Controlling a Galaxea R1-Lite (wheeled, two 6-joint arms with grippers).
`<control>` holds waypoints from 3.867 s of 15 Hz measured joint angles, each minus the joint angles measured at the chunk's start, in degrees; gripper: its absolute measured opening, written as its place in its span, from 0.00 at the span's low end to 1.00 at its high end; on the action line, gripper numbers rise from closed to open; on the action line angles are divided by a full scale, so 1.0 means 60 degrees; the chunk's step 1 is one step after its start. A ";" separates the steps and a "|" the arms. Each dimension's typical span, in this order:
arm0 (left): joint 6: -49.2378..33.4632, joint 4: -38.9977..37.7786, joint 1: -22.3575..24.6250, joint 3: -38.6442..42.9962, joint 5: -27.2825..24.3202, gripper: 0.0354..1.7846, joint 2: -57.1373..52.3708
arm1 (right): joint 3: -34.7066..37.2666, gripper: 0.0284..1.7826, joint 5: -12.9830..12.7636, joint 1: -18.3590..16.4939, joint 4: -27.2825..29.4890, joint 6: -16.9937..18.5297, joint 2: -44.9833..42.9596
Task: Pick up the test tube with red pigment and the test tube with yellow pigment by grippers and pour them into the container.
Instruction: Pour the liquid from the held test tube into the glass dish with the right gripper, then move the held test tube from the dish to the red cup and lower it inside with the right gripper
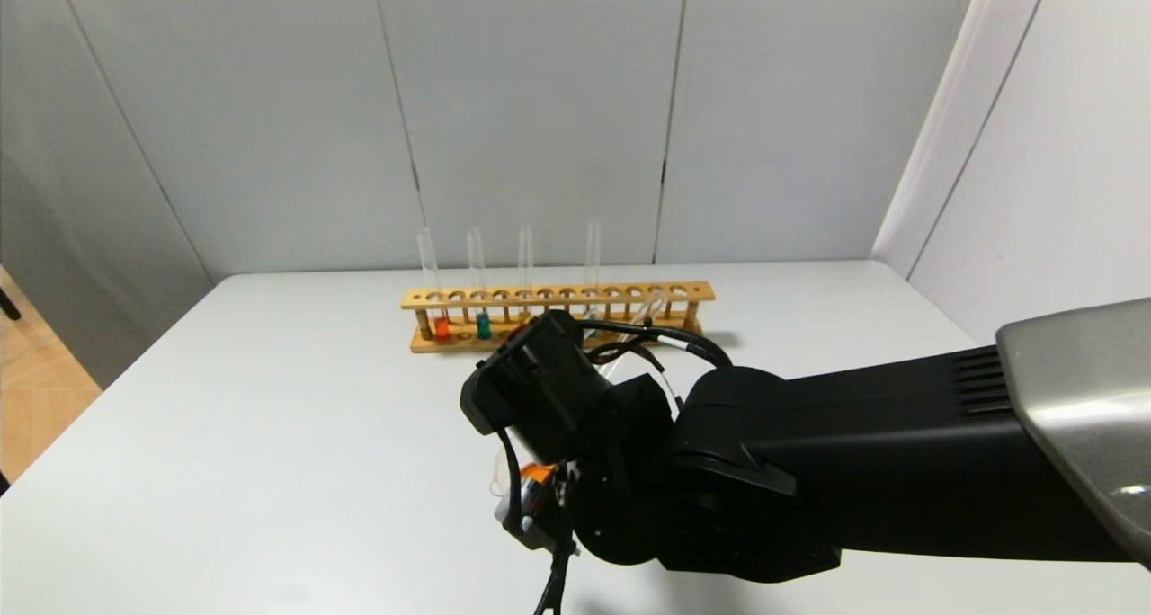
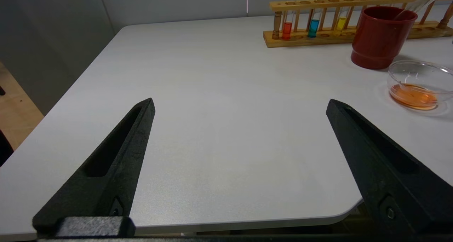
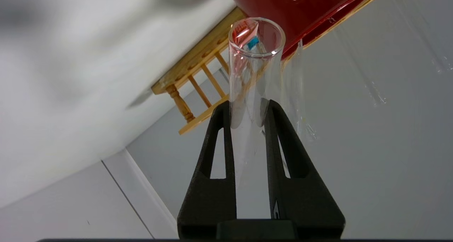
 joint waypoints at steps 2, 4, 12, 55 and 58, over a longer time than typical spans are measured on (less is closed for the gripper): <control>0.0000 0.0004 0.0004 0.0000 0.0004 0.96 0.0000 | 0.0000 0.14 -0.0284 0.0028 -0.0061 -0.0313 0.0014; 0.0004 0.0004 0.0000 0.0000 0.0004 0.96 0.0000 | 0.0000 0.14 -0.0610 0.0059 -0.0083 -0.0473 0.0020; 0.0000 0.0004 0.0004 0.0000 0.0000 0.96 0.0000 | 0.0059 0.14 -0.0675 0.0187 -0.0699 -0.1028 0.0035; 0.0000 0.0004 0.0008 0.0000 0.0004 0.96 0.0000 | 0.0410 0.14 0.0638 0.0055 -0.3265 1.6138 -0.1648; 0.0004 0.0000 0.0004 0.0000 0.0004 0.96 0.0000 | 0.0051 0.14 0.0699 -0.0120 -0.3393 1.7280 -0.1672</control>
